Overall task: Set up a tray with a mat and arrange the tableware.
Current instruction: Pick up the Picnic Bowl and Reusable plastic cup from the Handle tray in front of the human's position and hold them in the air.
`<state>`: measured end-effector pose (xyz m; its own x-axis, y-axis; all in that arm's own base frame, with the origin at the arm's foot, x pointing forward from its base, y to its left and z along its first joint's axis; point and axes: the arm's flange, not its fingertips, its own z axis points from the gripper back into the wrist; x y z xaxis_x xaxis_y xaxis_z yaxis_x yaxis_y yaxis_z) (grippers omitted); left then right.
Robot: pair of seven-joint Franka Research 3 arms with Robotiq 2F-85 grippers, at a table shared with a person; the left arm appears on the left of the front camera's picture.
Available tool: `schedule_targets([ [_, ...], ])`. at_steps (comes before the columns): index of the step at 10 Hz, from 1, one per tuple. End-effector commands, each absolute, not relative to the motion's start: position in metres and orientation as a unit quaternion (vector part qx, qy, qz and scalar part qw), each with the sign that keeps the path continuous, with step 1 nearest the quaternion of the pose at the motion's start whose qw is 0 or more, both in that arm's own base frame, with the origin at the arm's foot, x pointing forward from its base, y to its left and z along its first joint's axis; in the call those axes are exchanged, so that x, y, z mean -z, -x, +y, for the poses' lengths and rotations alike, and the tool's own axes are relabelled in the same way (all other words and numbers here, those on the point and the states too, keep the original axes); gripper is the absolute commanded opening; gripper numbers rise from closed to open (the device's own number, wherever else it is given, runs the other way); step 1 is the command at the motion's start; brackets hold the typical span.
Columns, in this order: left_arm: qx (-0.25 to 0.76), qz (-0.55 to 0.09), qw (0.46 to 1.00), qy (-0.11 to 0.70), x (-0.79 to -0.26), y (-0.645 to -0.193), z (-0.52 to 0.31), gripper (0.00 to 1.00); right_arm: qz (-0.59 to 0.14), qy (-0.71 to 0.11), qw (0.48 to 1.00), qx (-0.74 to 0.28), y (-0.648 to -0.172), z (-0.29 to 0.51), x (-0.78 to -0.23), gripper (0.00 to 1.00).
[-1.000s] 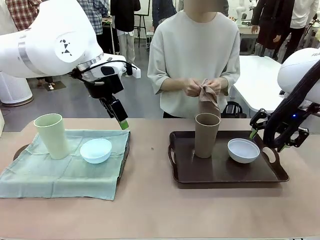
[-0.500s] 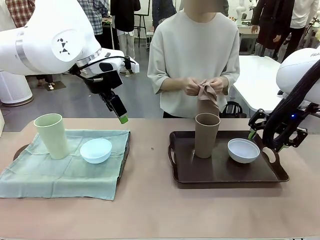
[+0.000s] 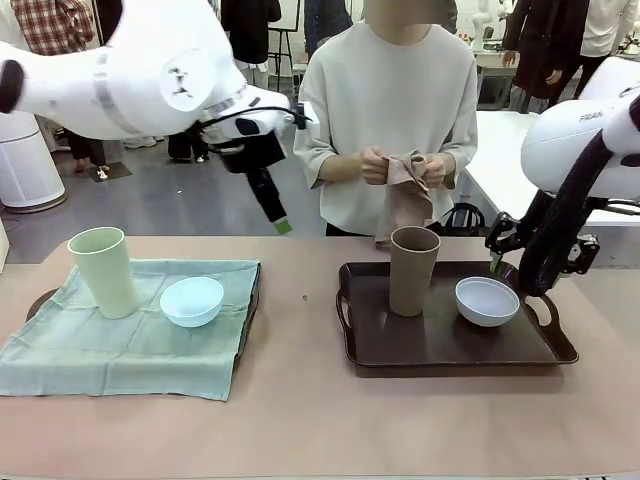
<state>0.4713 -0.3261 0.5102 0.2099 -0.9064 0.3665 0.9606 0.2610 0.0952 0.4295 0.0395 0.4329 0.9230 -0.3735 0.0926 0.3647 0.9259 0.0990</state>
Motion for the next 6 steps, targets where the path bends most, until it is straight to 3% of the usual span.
schedule_targets([
  [1,0.658,-0.203,0.719,0.096,-0.493,-0.496,-0.346,1.0,-0.05,0.002,0.983,0.178,-0.446,0.043,-0.434,0.98],
  [4,0.719,-0.274,0.623,0.138,-0.459,-0.511,-0.37,1.0,-0.02,0.019,0.987,0.156,-0.458,0.045,-0.424,0.98],
  [6,0.695,-0.313,0.615,0.2,-0.445,-0.522,-0.401,1.0,-0.013,0.013,0.987,0.157,-0.463,0.041,-0.421,0.98],
])
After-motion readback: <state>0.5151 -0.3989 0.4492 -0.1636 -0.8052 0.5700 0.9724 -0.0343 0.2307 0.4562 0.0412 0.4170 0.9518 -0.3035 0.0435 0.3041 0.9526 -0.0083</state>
